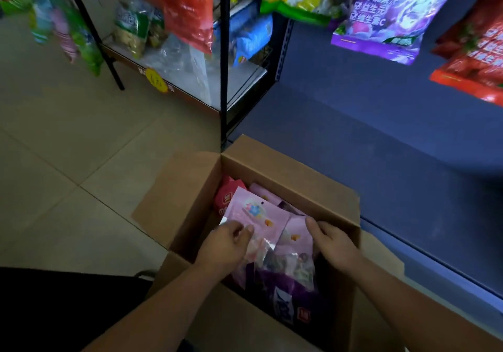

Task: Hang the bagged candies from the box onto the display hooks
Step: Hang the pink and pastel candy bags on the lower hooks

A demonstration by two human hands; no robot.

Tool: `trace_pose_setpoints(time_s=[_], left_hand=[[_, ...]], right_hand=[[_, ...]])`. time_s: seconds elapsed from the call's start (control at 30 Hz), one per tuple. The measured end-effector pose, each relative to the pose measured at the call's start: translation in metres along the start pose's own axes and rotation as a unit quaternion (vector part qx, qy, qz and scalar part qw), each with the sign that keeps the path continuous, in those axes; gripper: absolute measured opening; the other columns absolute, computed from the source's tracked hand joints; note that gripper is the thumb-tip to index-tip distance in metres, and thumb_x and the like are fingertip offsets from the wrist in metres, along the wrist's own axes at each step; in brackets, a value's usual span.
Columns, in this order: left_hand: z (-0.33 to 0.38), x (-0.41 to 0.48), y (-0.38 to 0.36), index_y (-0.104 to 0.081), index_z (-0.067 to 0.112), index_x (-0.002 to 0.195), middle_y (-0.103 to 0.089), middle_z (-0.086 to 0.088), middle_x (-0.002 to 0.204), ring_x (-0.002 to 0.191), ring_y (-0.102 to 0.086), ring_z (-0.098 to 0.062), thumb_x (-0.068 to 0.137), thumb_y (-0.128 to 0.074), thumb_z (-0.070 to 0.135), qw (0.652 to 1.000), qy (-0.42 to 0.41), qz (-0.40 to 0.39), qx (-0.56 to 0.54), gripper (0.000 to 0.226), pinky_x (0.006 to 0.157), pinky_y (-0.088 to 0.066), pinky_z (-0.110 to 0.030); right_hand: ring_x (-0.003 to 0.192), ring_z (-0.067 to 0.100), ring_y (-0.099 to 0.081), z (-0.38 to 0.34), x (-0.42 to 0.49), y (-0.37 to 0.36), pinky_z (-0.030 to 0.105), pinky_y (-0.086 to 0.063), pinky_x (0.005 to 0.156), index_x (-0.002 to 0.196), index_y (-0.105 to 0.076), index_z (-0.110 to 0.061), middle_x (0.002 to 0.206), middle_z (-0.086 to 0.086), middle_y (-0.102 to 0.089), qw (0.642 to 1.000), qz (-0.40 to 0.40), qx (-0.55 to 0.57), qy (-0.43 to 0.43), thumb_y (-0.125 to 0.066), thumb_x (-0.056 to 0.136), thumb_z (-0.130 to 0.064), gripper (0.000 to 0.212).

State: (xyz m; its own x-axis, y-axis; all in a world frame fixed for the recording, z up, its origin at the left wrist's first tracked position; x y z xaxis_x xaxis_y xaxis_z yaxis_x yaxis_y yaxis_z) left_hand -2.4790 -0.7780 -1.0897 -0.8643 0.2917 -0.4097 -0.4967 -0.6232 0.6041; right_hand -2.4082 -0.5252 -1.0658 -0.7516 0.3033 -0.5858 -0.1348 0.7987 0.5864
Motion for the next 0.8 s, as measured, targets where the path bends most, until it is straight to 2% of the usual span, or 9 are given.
trace_pose_setpoints(time_s=[0.07, 0.13, 0.27, 0.33, 0.4, 0.5, 0.57, 0.67, 0.8], left_hand=[[-0.002, 0.027, 0.002, -0.066, 0.017, 0.126, -0.067, -0.005, 0.125, 0.115, -0.063, -0.024, 0.096, -0.053, 0.057, 1.0, 0.0, 0.029, -0.011, 0.051, 0.101, -0.05, -0.038], [-0.009, 0.052, -0.002, -0.055, 0.014, 0.141, -0.056, -0.009, 0.144, 0.132, -0.053, -0.027, 0.094, -0.055, 0.059, 0.999, 0.024, 0.04, -0.018, 0.065, 0.11, -0.044, -0.038], [-0.034, 0.084, -0.024, -0.038, 0.018, 0.154, -0.043, -0.006, 0.156, 0.143, -0.043, -0.026, 0.085, -0.061, 0.069, 0.993, 0.083, -0.01, -0.081, 0.089, 0.118, -0.037, -0.039], [-0.046, 0.094, -0.031, -0.04, 0.023, 0.152, -0.047, 0.002, 0.154, 0.141, -0.046, -0.017, 0.071, -0.065, 0.079, 0.983, 0.101, -0.026, -0.15, 0.102, 0.118, -0.038, -0.038], [-0.055, 0.1, -0.035, -0.046, 0.023, 0.148, -0.053, 0.007, 0.147, 0.136, -0.05, -0.014, 0.071, -0.071, 0.073, 0.978, 0.102, -0.017, -0.181, 0.095, 0.116, -0.041, -0.04], [-0.056, 0.1, -0.028, -0.052, 0.02, 0.144, -0.061, 0.004, 0.14, 0.13, -0.057, -0.014, 0.067, -0.073, 0.072, 0.982, 0.078, 0.009, -0.173, 0.095, 0.111, -0.046, -0.04], [-0.052, 0.094, -0.024, -0.065, 0.018, 0.13, -0.073, 0.002, 0.122, 0.116, -0.067, -0.013, 0.065, -0.07, 0.071, 0.985, 0.038, 0.0, -0.17, 0.084, 0.102, -0.053, -0.038], [-0.039, 0.083, -0.021, -0.079, 0.014, 0.102, -0.08, 0.0, 0.093, 0.09, -0.074, -0.012, 0.077, -0.075, 0.05, 0.984, -0.002, -0.035, -0.172, 0.044, 0.083, -0.061, -0.044], [-0.019, 0.068, -0.007, -0.077, 0.007, 0.096, -0.079, -0.01, 0.095, 0.084, -0.072, -0.012, 0.081, -0.081, 0.029, 0.978, -0.019, -0.065, -0.198, 0.026, 0.08, -0.062, -0.04]], right_hand=[[0.109, 0.018, -0.066, 0.008, 0.022, -0.014, 0.039, -0.051, 0.099, 0.124, -0.066, -0.018, 0.121, 0.004, -0.07, 0.999, 0.004, 0.036, -0.015, -0.046, 0.097, -0.065, 0.058], [0.119, 0.02, -0.064, 0.019, 0.039, -0.027, 0.04, -0.05, 0.102, 0.14, -0.056, -0.02, 0.134, 0.001, -0.065, 0.997, 0.008, 0.061, -0.045, -0.052, 0.093, -0.069, 0.068], [0.097, 0.017, -0.069, 0.036, 0.055, -0.033, 0.039, -0.056, 0.087, 0.12, -0.064, -0.017, 0.112, 0.004, -0.072, 0.99, 0.039, 0.109, -0.085, -0.062, 0.096, -0.052, 0.042], [0.091, 0.02, -0.067, 0.046, 0.059, -0.028, 0.038, -0.055, 0.08, 0.114, -0.065, -0.014, 0.107, 0.008, -0.072, 0.986, 0.068, 0.113, -0.106, -0.065, 0.098, -0.039, 0.03], [0.092, 0.026, -0.072, 0.052, 0.058, -0.031, 0.044, -0.061, 0.079, 0.111, -0.07, -0.018, 0.104, 0.009, -0.075, 0.977, 0.038, 0.163, -0.136, -0.067, 0.098, -0.032, 0.02], [0.088, 0.023, -0.074, 0.05, 0.052, -0.042, 0.033, -0.057, 0.066, 0.107, -0.072, -0.024, 0.098, 0.003, -0.078, 0.967, -0.011, 0.205, -0.15, -0.066, 0.099, -0.026, 0.01], [0.088, 0.023, -0.076, 0.047, 0.051, -0.048, 0.038, -0.061, 0.075, 0.106, -0.075, -0.021, 0.097, 0.003, -0.08, 0.966, -0.005, 0.22, -0.135, -0.069, 0.097, -0.027, 0.012], [0.092, 0.025, -0.077, 0.044, 0.052, -0.052, 0.048, -0.06, 0.093, 0.104, -0.078, -0.012, 0.097, 0.007, -0.081, 0.966, 0.004, 0.227, -0.125, -0.074, 0.093, -0.025, 0.017], [0.1, 0.029, -0.076, 0.034, 0.043, -0.044, 0.051, -0.057, 0.097, 0.121, -0.07, -0.01, 0.107, 0.011, -0.079, 0.957, -0.066, 0.256, -0.124, -0.067, 0.097, -0.01, 0.024]])
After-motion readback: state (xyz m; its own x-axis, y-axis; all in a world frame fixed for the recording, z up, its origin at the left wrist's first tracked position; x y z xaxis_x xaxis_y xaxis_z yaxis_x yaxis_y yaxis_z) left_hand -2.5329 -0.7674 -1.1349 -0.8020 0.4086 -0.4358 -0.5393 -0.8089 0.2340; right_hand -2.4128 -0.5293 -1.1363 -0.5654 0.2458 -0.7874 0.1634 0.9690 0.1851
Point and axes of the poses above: each hand's wrist, its own x-axis towards the middle knuckle, its own y-axis out of the back of the hand, z = x × y, the point moved 4 cm from there along x, towards the middle knuckle
